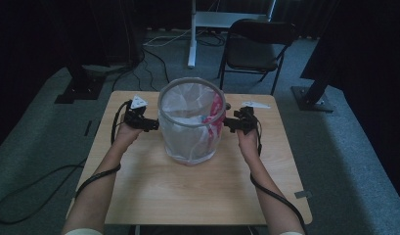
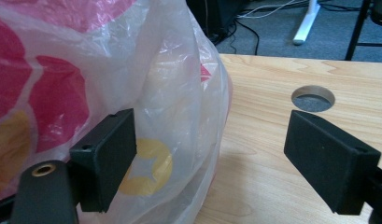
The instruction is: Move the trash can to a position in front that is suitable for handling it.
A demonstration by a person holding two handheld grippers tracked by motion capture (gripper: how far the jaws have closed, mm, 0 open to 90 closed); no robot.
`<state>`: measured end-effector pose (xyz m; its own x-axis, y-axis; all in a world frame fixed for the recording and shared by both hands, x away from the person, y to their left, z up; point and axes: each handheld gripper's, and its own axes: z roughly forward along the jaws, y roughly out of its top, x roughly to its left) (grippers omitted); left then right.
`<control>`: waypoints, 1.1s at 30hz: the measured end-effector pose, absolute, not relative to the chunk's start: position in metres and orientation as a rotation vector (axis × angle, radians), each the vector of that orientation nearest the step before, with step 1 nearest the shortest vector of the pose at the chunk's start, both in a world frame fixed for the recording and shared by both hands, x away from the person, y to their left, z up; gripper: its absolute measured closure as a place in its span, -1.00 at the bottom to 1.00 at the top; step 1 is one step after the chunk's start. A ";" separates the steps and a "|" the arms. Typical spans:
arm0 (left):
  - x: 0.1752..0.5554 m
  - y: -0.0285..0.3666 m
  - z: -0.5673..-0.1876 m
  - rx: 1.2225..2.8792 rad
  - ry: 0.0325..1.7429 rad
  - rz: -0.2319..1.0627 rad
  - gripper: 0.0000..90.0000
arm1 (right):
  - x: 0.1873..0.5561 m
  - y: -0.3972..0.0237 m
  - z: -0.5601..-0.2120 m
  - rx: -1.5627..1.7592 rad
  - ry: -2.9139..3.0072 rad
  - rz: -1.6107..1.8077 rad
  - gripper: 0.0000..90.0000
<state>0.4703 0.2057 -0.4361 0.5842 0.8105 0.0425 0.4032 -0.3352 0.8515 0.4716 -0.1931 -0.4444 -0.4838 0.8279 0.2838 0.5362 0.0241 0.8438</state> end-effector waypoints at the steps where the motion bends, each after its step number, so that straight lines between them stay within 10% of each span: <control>1: 0.471 0.206 -0.436 1.954 0.975 0.599 -0.96 | 0.472 -0.193 -0.444 1.395 2.033 1.447 -0.64; 33: 0.483 0.201 -0.432 1.950 1.011 0.616 -0.95 | 0.496 -0.187 -0.436 1.390 2.073 1.430 -0.67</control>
